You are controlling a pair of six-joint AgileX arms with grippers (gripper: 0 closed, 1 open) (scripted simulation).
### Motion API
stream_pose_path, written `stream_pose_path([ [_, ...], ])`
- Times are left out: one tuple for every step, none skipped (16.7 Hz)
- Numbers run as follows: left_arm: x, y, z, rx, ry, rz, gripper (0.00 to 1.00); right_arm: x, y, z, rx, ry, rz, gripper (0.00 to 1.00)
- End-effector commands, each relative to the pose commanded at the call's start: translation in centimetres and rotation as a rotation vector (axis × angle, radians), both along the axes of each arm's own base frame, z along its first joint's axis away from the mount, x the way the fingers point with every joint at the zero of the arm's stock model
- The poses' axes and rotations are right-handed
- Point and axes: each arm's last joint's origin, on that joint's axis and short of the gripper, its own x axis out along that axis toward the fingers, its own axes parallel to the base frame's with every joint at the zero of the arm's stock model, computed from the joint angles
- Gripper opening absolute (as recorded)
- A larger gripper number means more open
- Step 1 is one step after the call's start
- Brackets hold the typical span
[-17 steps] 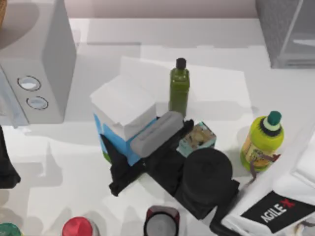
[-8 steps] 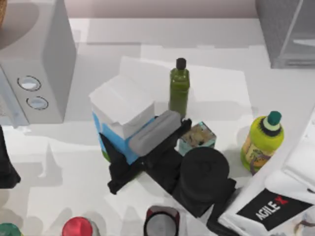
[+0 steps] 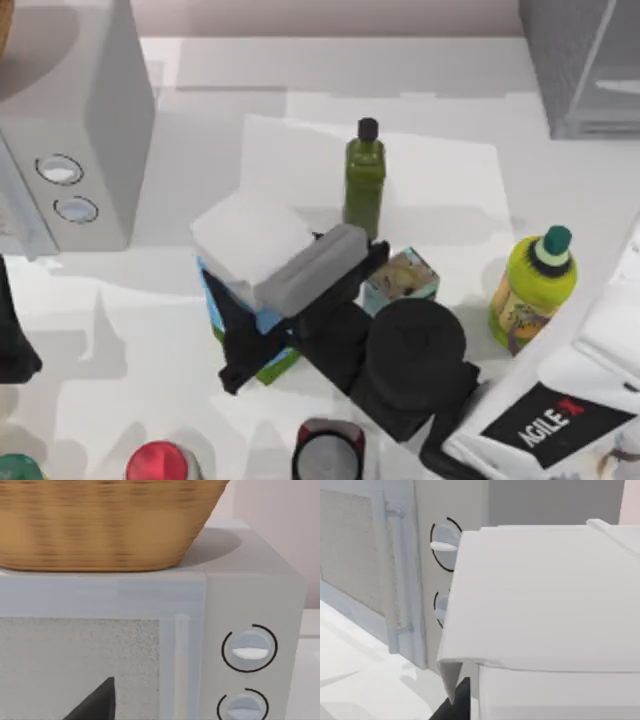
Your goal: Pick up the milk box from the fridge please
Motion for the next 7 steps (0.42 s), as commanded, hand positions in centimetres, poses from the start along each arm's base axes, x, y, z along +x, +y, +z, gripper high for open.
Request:
stream_pose_path([
  [0.0,0.0,0.0,0.0,0.0,0.0,1.0,0.0,0.0,0.0,0.0,0.0,0.0,0.98],
  [0.0,0.0,0.0,0.0,0.0,0.0,1.0,0.0,0.0,0.0,0.0,0.0,0.0,1.0],
  [0.0,0.0,0.0,0.0,0.0,0.0,1.0,0.0,0.0,0.0,0.0,0.0,0.0,1.0],
  [0.0,0.0,0.0,0.0,0.0,0.0,1.0,0.0,0.0,0.0,0.0,0.0,0.0,1.0],
  [0.0,0.0,0.0,0.0,0.0,0.0,1.0,0.0,0.0,0.0,0.0,0.0,0.0,1.0],
  [0.0,0.0,0.0,0.0,0.0,0.0,1.0,0.0,0.0,0.0,0.0,0.0,0.0,1.0],
  [0.0,0.0,0.0,0.0,0.0,0.0,1.0,0.0,0.0,0.0,0.0,0.0,0.0,1.0],
])
